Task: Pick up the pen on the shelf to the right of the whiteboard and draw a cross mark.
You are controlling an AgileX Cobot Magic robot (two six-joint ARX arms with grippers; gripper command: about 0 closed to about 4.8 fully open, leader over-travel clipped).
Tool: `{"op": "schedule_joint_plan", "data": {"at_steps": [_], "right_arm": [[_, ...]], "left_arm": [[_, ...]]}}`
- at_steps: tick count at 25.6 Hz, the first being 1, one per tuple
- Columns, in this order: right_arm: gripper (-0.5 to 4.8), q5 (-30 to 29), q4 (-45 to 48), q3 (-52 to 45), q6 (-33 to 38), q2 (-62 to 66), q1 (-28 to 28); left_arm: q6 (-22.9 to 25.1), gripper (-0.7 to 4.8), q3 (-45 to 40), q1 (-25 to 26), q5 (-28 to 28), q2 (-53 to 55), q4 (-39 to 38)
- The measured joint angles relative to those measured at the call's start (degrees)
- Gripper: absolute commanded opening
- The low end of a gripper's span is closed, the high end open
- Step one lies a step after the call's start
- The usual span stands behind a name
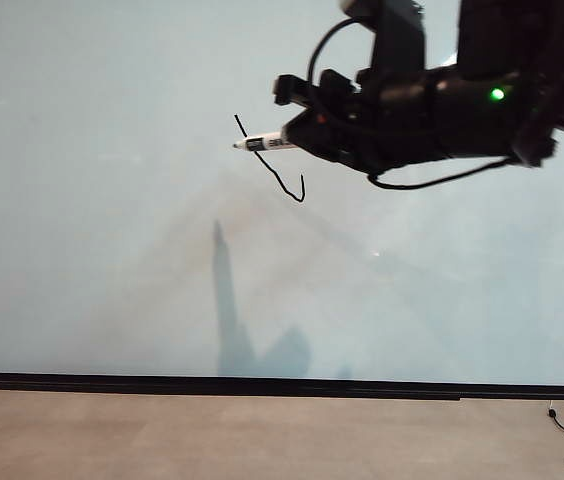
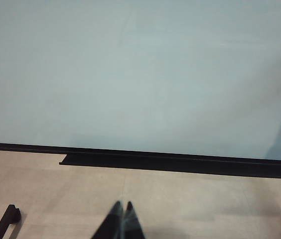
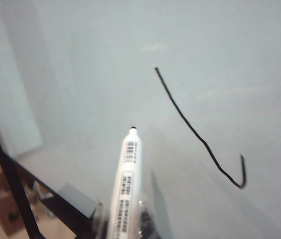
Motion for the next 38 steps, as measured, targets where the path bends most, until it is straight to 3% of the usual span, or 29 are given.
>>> {"op": "schedule_joint_plan", "data": {"at_steps": [13,38], "right_arm": [[-0.06,-2.3,-25.1,12.9,-13.0,0.1,-0.3],[-0.06,3.1,-26.8,13.0,-14.1,0.1,-0.5]], "left_arm": [[0.0,-0.05,0.0,0.0,0.0,0.0,0.0],[0.0,-0.04,0.0,0.0,0.0,0.0,0.0]]}}
